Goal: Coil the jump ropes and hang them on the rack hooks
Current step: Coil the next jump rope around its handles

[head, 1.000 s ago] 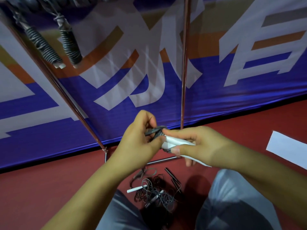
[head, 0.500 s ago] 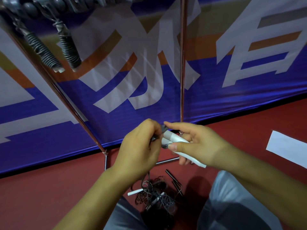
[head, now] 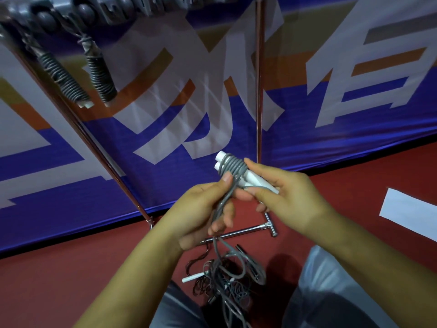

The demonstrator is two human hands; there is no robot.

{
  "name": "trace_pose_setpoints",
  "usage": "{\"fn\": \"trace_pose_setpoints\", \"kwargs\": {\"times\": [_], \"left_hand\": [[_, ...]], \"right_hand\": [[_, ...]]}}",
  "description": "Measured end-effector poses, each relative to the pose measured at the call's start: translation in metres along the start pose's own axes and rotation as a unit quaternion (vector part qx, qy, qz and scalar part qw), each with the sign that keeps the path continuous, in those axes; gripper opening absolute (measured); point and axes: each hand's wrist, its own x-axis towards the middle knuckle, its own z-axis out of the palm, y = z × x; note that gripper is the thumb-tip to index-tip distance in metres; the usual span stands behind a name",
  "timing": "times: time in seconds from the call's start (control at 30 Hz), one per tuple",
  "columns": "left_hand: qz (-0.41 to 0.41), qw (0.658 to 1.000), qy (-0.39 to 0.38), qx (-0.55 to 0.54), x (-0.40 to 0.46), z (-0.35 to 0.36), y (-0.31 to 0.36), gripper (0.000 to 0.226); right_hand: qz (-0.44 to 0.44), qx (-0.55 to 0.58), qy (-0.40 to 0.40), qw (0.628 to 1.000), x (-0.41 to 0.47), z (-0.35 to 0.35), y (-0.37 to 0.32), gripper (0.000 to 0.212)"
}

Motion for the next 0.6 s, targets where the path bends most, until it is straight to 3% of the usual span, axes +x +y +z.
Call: {"fn": "trace_pose_setpoints", "kwargs": {"times": [0.13,0.27,0.43,0.6], "left_hand": [[-0.091,0.972,-0.147,-0.162,0.006,-0.012,0.006,0.031],[-0.131,0.952,-0.132,-0.242,0.01,-0.01,0.003,0.036],[-0.059,0.982,-0.086,-0.156,0.006,-0.018,0.0,0.048],[-0.015,0.991,-0.088,-0.104,-0.003,-0.022,0.001,0.031]], "right_hand": [[0.014,0.013,0.013,1.0,0.0,-0.003,-0.003,0.054],[0.017,0.041,0.009,0.999,-0.001,-0.004,-0.004,0.054],[0.064,0.154,-0.016,0.986,-0.003,-0.005,-0.01,0.05],[0.077,0.253,-0.03,0.964,-0.008,-0.007,-0.019,0.048]]}}
